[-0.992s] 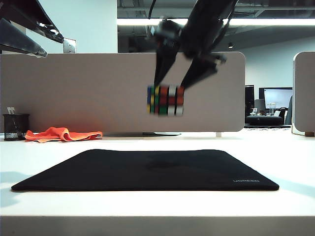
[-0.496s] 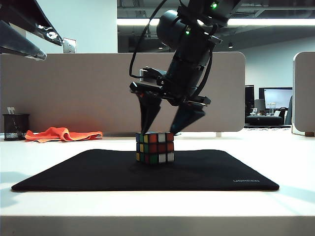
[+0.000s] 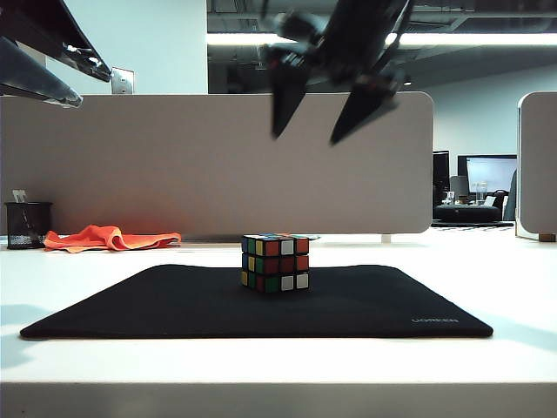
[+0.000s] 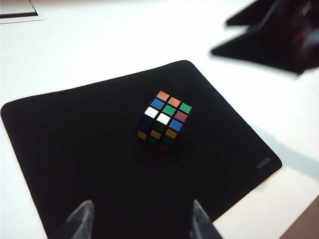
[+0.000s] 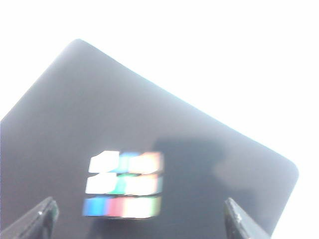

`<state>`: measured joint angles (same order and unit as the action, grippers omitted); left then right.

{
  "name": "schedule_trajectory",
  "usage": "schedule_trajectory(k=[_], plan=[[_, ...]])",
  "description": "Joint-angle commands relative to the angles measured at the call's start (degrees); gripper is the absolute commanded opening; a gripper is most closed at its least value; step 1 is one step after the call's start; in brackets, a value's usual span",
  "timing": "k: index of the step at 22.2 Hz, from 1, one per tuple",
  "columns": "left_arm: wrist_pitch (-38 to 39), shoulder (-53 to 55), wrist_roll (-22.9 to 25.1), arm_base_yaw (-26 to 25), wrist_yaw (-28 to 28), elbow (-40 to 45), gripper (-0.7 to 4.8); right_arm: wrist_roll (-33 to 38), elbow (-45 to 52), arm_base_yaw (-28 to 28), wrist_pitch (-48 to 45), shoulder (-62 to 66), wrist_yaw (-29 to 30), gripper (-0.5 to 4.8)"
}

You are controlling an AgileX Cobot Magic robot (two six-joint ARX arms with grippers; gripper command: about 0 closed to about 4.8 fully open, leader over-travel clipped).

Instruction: Pick up the cube on the right side of the mouse pad, then place it in the center of the mouse pad.

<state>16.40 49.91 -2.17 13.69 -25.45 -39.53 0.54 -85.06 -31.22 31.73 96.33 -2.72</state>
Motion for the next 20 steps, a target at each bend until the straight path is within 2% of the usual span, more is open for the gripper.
schedule_trajectory(k=[1,2,3,4,5,6,8,9,10,15,17,20], plan=[[-0.5,-0.1,0.3,0.0,-0.1,-0.3,2.46,-1.0,-0.2,3.7,4.0,-5.5,-1.6,3.68],[-0.5,-0.1,0.3,0.0,-0.1,-0.3,2.46,-1.0,-0.2,5.5,6.0,-7.7,-1.9,2.78],[-0.5,-0.1,0.3,0.0,-0.1,-0.3,2.45,-0.7,-0.2,6.9,7.1,-9.0,-2.5,2.31],[-0.5,-0.2,0.3,0.0,-0.1,-0.3,2.37,-0.7,-0.2,9.4,9.1,-11.3,-3.8,1.47],[-0.5,-0.2,0.2,0.0,0.0,-0.3,2.37,-0.7,-0.1,10.5,9.7,-12.2,-3.8,1.31],[-0.3,-0.2,0.2,0.0,0.0,-0.3,2.13,-0.6,-0.1,13.4,11.0,-14.1,-3.8,0.99],[0.0,-0.3,0.2,0.0,0.1,-0.3,1.07,-0.6,-0.1,16.1,12.4,-15.8,-3.8,0.39],[0.4,-0.5,0.2,0.0,0.1,-0.3,0.45,-0.6,-0.1,17.2,13.0,-16.5,-3.8,0.35],[0.8,-0.7,0.2,0.0,0.2,-0.3,0.19,-0.6,0.0,18.5,13.5,-17.5,-3.6,0.34],[2.4,-3.2,0.2,0.0,1.6,-0.3,-0.06,-0.1,2.9,22.6,11.0,-23.6,-3.7,0.11],[2.9,-6.5,0.2,0.0,4.4,-0.3,-0.06,2.1,8.5,23.9,6.8,-30.0,-3.6,0.08],[4.5,-9.7,0.2,0.0,6.1,-0.3,-0.06,2.1,13.4,23.9,5.2,-34.5,-3.6,0.08]])
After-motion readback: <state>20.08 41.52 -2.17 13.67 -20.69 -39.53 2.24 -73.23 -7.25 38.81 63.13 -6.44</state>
